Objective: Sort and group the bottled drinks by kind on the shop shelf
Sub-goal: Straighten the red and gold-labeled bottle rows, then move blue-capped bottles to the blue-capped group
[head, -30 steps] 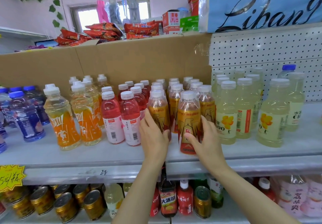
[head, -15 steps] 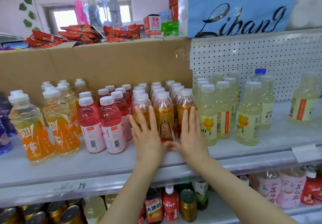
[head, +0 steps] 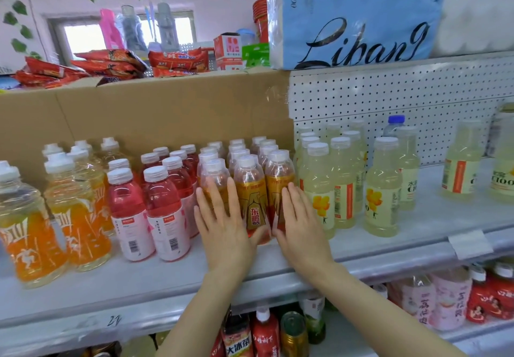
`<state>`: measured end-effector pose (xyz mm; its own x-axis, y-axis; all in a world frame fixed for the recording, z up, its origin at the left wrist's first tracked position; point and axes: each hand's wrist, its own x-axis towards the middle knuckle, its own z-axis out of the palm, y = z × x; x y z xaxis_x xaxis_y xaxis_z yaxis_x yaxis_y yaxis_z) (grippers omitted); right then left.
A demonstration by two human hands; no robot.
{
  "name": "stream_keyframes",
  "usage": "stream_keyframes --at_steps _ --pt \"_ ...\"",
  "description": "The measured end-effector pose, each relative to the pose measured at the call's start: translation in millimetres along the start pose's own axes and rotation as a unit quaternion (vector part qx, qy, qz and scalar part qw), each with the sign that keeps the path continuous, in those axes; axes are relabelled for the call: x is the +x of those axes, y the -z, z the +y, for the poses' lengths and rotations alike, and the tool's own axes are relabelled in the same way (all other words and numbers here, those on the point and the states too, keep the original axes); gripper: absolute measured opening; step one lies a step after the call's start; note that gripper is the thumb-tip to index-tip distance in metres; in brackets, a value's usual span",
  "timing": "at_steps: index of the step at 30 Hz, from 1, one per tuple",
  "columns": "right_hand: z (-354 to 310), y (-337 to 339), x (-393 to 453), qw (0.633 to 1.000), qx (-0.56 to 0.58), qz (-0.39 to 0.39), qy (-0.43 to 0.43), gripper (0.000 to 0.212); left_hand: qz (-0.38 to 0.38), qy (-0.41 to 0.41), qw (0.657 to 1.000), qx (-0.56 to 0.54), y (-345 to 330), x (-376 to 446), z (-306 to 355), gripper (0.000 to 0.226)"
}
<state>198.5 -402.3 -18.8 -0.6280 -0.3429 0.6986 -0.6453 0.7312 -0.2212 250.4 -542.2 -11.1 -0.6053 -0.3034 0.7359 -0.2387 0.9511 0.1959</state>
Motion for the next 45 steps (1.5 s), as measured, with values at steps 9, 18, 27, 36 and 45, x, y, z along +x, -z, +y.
stream_keyframes --at_steps 9,18,27,36,45 --pt "60 46 -12 0.975 -0.103 0.193 0.021 0.064 0.086 -0.153 0.976 -0.129 1 8 82 0.088" --pt "146 72 -5 0.966 -0.096 0.238 -0.025 0.075 0.058 -0.073 0.983 -0.158 -31 17 150 0.106" --pt "196 65 6 0.984 0.013 0.176 0.017 0.083 0.215 -0.046 0.957 -0.189 -29 40 224 0.083" --pt "219 65 9 0.984 0.02 0.157 0.078 0.082 0.134 -0.133 0.972 -0.141 1 114 304 0.073" --pt "278 95 4 0.979 -0.038 0.172 0.101 0.069 -0.181 -0.198 0.962 0.055 -43 203 381 0.066"
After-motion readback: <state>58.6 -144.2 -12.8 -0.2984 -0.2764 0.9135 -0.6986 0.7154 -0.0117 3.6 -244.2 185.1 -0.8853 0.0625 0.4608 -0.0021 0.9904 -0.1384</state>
